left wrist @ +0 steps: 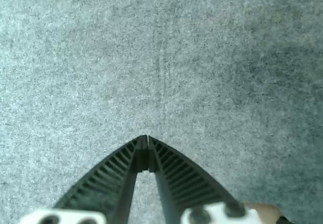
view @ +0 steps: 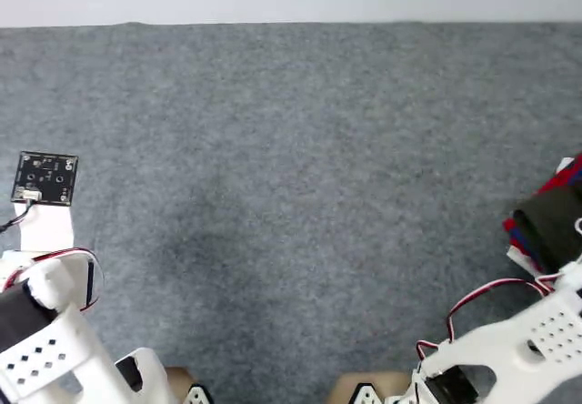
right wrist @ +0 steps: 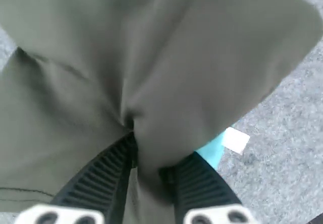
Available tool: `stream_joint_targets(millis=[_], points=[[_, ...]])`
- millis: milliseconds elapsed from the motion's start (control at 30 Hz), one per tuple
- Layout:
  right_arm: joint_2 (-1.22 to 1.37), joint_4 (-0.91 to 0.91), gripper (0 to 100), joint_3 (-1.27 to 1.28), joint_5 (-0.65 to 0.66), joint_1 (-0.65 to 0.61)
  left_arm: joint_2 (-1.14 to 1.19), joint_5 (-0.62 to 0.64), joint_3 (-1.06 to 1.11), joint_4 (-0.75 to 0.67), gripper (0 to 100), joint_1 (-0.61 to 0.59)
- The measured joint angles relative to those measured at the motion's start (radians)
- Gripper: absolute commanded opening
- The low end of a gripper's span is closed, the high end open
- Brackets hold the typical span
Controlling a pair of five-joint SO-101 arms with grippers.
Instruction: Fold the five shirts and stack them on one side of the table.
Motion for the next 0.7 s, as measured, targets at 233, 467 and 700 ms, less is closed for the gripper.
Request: stream_joint_targets(millis=[233, 467, 700], points=[[0.003, 0.031, 32.9, -0.025, -0.081, 0.000, 0.000, 0.000, 0.000, 0.000, 1, 0.000], [-0.143, 0.097, 19.4, -0.110, -0.104, -0.028, 0.000, 0.000, 0.000, 0.000, 1, 0.000], [-0.167, 0.097, 1.3, -0.112, -0.061, -0.068, 0.000, 0.000, 0.000, 0.000, 1, 0.000]])
